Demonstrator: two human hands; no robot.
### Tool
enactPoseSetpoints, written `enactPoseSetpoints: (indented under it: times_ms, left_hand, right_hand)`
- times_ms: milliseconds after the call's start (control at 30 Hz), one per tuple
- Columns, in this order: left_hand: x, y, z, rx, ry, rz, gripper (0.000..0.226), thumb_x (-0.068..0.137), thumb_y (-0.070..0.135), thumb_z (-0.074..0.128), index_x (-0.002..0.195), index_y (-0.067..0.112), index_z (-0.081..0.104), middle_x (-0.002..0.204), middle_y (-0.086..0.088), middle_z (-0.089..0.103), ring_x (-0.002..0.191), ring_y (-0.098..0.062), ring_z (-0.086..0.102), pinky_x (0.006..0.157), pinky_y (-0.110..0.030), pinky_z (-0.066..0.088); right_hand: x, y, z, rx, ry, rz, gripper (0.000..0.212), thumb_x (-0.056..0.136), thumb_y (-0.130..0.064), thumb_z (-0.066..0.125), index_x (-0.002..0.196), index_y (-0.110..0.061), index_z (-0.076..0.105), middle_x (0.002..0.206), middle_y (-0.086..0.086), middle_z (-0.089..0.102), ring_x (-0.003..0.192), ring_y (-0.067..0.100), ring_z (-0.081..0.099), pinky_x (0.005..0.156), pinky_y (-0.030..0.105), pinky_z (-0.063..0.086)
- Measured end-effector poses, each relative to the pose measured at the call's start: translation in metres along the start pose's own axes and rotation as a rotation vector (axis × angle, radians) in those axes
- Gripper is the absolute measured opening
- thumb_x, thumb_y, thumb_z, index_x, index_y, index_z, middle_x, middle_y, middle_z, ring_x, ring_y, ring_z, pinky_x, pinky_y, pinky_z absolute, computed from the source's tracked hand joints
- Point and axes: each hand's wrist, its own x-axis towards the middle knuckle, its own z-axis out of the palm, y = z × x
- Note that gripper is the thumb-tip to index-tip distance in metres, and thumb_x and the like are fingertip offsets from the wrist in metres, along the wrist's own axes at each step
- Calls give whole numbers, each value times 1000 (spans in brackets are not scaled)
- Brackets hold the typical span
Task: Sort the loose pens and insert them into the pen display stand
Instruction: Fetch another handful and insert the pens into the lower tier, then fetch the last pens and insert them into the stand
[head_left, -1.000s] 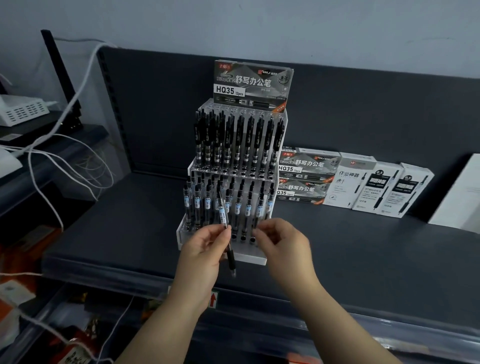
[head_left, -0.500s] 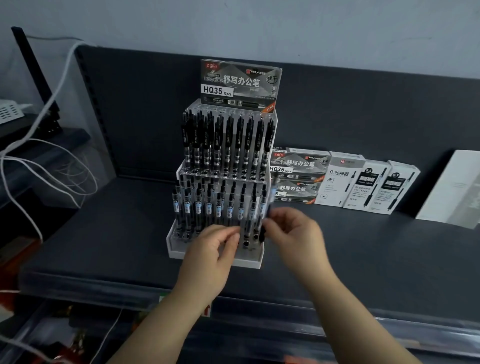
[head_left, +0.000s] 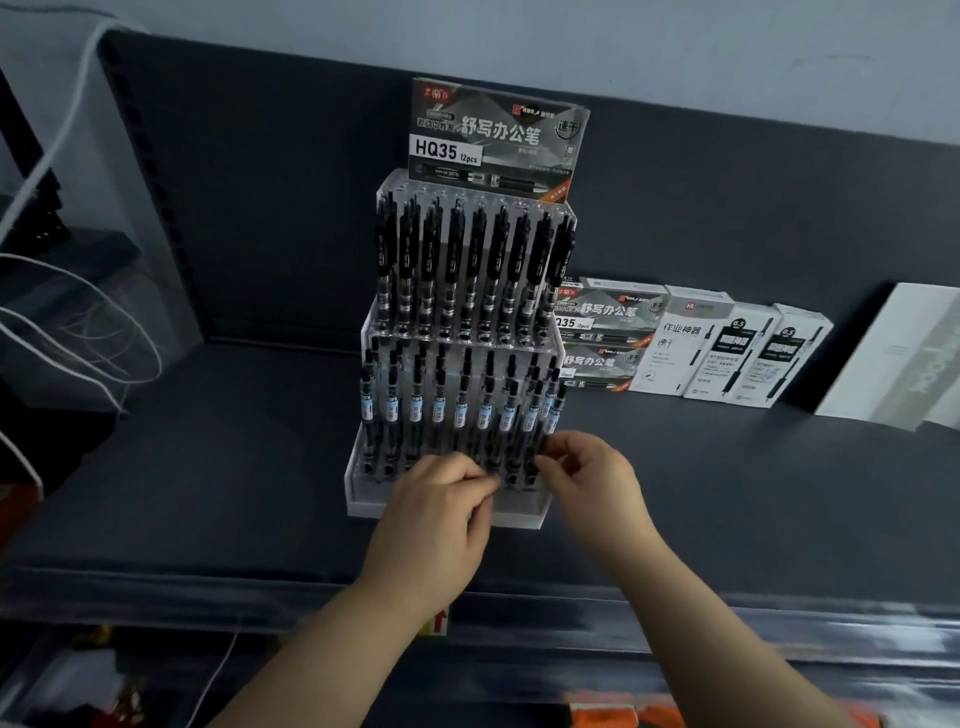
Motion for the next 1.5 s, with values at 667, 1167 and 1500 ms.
enactPoseSetpoints:
  times_ms: [667,1167,1500]
  left_hand:
    - [1,10,2,51,-5,-74,23,79,14,72,102,14,73,89,7,64,84,-16,60,75,-33,51]
    - [62,307,149,172,-293,32,63,94,51,38,150,33,16,159,8,11,146,-16,6,118,-36,8]
    - [109,456,265,247,-484,69,75,90,66,23,148,36,-13,158,6,-20,145,-19,-18,117,-45,-4]
  right_hand:
    - [-22,33,-29,-128,-11,39,33,91,-29,56,122,-20,52,103,-9,50,80,-1,49,68,6,35]
    - [-97,216,-295,-378,10,77,67,92,-54,42,148,-32,13,157,-8,14,144,16,8,119,34,12]
    - [-113,336,-440,-508,55,223,69,91,-60,32,148,-37,0,158,-11,-2,146,17,-6,117,41,-1]
